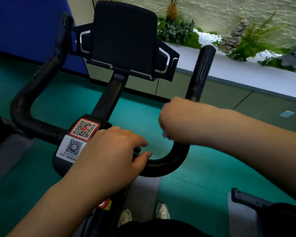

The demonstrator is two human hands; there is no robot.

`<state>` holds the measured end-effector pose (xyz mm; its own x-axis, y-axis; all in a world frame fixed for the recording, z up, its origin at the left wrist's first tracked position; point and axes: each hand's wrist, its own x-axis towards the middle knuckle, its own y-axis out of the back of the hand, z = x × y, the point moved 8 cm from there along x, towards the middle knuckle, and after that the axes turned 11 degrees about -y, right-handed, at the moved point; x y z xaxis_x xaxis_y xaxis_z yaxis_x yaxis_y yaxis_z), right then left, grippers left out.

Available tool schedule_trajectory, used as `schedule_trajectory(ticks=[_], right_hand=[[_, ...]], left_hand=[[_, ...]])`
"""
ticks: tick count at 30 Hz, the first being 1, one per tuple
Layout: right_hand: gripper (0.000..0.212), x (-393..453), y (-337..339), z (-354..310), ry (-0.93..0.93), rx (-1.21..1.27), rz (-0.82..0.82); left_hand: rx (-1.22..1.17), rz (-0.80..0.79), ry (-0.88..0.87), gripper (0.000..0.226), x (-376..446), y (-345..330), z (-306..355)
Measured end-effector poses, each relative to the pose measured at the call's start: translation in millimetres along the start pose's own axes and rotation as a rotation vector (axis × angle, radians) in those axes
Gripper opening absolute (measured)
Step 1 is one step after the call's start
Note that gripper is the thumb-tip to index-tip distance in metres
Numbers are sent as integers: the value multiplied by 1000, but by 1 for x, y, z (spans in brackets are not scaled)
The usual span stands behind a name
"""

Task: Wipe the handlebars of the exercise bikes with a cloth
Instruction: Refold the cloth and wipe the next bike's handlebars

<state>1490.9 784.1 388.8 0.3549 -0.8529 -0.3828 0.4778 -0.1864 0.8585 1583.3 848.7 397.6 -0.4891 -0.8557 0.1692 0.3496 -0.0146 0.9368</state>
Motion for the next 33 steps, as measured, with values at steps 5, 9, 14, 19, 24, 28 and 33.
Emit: schedule_trajectory(ticks=[5, 9, 14, 19, 24, 28, 33], right_hand=[[17, 25, 12, 37, -185, 36, -12], [15, 15, 5, 27, -142, 97, 3], [21, -7, -1, 22, -127, 277, 13], [25, -7, -1, 22, -155, 258, 58], [24, 2, 2, 28, -164, 242, 70], [20, 7, 10, 43, -209, 275, 147], [21, -13, -1, 20, -107, 406, 140]], left_hand=[[1, -5, 2, 44, -1, -2, -6], [49, 19, -17, 43, 0, 0, -8], [134, 71, 18, 35, 1, 15, -19], [141, 88, 85, 31, 0, 24, -34], [152, 88, 94, 30, -1, 20, -34], [160, 79, 78, 31, -2, 19, -34], [142, 101, 80, 29, -2, 19, -36]])
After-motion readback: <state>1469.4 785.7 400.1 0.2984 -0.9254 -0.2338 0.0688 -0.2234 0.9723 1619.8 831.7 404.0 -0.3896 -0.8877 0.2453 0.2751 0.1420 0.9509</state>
